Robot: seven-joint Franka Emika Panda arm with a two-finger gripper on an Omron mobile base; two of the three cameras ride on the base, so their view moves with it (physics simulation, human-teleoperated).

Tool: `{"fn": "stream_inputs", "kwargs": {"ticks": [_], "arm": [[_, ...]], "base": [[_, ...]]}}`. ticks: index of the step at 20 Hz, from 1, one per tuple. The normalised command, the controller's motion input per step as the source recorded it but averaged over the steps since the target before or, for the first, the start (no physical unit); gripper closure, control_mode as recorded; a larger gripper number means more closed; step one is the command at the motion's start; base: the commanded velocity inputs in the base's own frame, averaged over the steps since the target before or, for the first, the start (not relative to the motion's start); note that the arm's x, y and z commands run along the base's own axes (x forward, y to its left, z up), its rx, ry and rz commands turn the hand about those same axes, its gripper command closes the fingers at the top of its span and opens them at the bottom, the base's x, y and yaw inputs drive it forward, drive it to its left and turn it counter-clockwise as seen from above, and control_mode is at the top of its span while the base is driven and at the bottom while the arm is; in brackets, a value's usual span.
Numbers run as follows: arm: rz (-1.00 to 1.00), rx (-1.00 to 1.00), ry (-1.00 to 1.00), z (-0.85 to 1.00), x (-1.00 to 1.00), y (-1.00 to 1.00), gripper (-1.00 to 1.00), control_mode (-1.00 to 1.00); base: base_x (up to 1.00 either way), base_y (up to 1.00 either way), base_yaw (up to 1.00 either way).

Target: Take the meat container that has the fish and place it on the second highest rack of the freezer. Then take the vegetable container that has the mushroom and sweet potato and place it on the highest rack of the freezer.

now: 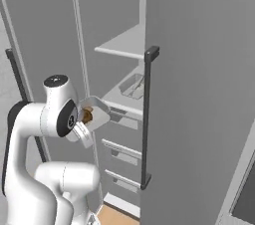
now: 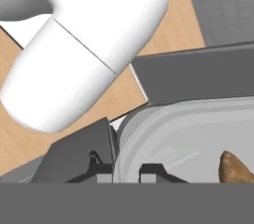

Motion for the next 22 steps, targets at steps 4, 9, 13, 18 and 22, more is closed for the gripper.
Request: {"fn": "stream_inputs", "kwargs": {"ticks": [4, 9, 13, 18, 22], "arm": [[0.00, 0.00, 0.00, 0.00, 0.00, 0.00, 1.00, 1.00], [0.00, 0.00, 0.00, 0.00, 0.00, 0.00, 1.00, 1.00], [0.00, 0.00, 0.00, 0.00, 0.00, 0.00, 1.00, 1.00], [0.00, 0.00, 0.00, 0.00, 0.00, 0.00, 1.00, 1.00], [0.00, 0.00, 0.00, 0.00, 0.00, 0.00, 1.00, 1.00]], "base": [[0.27, -0.04, -0.37], [0.13, 0.03, -0.14], [0.01, 0.17, -0.01], [0.10, -0.11, 0.16], [0.00, 0.01, 0.22]]}}
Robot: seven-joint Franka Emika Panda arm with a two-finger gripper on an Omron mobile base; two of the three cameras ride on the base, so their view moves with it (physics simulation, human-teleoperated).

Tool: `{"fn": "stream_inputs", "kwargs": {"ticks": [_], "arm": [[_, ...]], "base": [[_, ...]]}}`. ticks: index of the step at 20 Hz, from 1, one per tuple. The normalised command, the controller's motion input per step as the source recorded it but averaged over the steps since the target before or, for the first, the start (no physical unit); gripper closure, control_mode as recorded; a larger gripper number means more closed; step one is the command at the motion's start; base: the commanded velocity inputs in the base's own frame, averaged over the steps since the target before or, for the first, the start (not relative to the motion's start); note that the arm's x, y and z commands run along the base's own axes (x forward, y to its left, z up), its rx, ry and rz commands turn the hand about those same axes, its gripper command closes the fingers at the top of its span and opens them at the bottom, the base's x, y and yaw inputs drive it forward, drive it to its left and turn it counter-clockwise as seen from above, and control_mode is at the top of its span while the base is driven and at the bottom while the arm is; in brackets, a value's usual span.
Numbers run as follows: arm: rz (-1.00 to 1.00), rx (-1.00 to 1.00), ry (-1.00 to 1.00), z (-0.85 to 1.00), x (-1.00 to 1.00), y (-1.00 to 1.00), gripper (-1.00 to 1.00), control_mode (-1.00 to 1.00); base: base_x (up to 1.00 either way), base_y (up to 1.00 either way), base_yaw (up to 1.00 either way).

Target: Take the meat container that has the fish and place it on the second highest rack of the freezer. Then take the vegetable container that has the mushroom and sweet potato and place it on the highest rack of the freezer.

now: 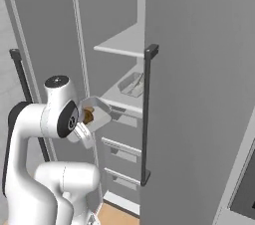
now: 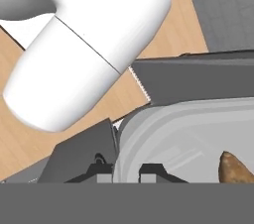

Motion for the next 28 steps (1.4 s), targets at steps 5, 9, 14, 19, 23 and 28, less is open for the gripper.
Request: {"fn": "stream_inputs", "kwargs": {"ticks": [5, 9, 14, 19, 23, 28], "arm": [[0.00, 0.00, 0.00, 0.00, 0.00, 0.00, 1.00, 1.00], [0.00, 0.00, 0.00, 0.00, 0.00, 0.00, 1.00, 1.00], [0.00, 0.00, 0.00, 0.00, 0.00, 0.00, 1.00, 1.00], [0.00, 0.00, 0.00, 0.00, 0.00, 0.00, 1.00, 1.00], [0.00, 0.00, 0.00, 0.00, 0.00, 0.00, 1.00, 1.00], [0.00, 0.00, 0.00, 0.00, 0.00, 0.00, 1.00, 1.00]], "base": [[-0.11, -0.38, 0.09], [0.00, -0.45, 0.00], [0.27, 0.07, 0.04], [0.54, 0.00, 0.09], [0.42, 0.01, 0.08], [0.43, 0.00, 0.05]]}}
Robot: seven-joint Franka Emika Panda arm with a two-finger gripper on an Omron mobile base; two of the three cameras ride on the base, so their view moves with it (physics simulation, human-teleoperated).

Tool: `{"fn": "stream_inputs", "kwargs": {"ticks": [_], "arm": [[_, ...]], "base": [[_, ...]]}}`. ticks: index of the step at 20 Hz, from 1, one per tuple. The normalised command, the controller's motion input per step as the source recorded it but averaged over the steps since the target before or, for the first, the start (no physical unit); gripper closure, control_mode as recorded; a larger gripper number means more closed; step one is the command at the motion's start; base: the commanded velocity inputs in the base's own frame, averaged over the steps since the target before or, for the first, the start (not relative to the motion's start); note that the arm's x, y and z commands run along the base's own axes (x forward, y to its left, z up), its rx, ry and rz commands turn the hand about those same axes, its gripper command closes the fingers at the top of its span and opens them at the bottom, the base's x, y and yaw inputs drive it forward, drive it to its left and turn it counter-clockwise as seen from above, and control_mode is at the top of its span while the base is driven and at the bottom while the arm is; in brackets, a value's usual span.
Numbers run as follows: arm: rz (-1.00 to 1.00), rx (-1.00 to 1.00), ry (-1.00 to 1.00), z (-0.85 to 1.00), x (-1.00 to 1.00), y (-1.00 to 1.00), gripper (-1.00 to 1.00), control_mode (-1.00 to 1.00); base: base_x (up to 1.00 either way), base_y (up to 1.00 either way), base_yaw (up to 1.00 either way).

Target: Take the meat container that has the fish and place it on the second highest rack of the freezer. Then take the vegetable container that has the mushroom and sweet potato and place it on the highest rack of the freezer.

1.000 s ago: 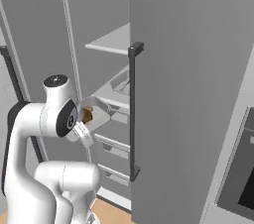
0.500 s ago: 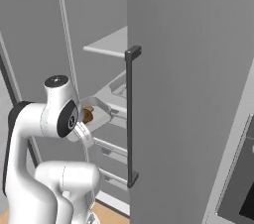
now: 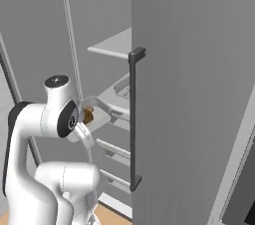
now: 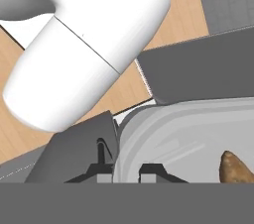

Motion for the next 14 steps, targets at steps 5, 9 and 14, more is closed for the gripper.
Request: {"fn": "stream_inputs", "kwargs": {"ticks": [5, 9, 14], "arm": [[0.00, 0.00, 0.00, 0.00, 0.00, 0.00, 1.00, 1.00], [0.00, 0.00, 0.00, 0.00, 0.00, 0.00, 1.00, 1.00], [0.00, 0.00, 0.00, 0.00, 0.00, 0.00, 1.00, 1.00]], "base": [[0.47, 0.17, 0.00], [0.54, 0.12, 0.00], [0.58, 0.07, 0.00]]}}
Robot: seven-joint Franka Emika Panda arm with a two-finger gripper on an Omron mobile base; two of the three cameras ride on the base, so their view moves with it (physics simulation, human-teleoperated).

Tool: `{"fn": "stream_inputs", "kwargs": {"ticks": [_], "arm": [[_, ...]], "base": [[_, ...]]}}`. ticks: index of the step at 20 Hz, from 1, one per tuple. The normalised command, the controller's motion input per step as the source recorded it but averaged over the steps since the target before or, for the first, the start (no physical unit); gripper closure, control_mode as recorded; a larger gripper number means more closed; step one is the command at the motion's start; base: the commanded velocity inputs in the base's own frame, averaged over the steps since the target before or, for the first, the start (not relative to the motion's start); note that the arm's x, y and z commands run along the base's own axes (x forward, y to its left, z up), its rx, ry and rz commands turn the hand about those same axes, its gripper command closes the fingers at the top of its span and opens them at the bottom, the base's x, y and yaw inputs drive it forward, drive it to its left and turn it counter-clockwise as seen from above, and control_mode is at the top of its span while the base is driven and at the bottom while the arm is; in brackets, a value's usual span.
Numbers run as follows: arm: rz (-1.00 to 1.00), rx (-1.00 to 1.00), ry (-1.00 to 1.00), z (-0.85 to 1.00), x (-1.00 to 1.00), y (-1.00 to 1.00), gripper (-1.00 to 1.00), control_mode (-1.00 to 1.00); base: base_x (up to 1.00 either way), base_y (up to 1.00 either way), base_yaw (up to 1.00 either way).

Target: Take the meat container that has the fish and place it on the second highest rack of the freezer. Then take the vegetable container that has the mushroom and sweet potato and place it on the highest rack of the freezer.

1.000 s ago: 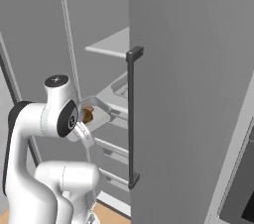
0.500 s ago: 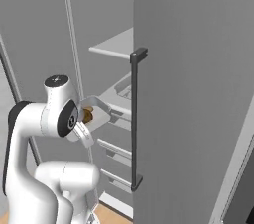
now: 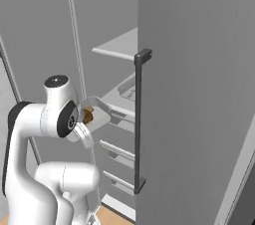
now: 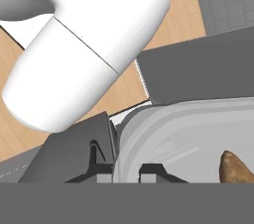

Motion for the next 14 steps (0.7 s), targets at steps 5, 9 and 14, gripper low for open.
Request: {"fn": "stream_inputs", "kwargs": {"ticks": [5, 9, 14], "arm": [[0.00, 0.00, 0.00, 0.00, 0.00, 0.00, 1.00, 1.00], [0.00, 0.00, 0.00, 0.00, 0.00, 0.00, 1.00, 1.00], [0.00, 0.00, 0.00, 0.00, 0.00, 0.00, 1.00, 1.00]], "base": [[0.99, 0.00, -0.01], [1.00, -0.02, 0.00], [0.94, -0.06, -0.01]]}}
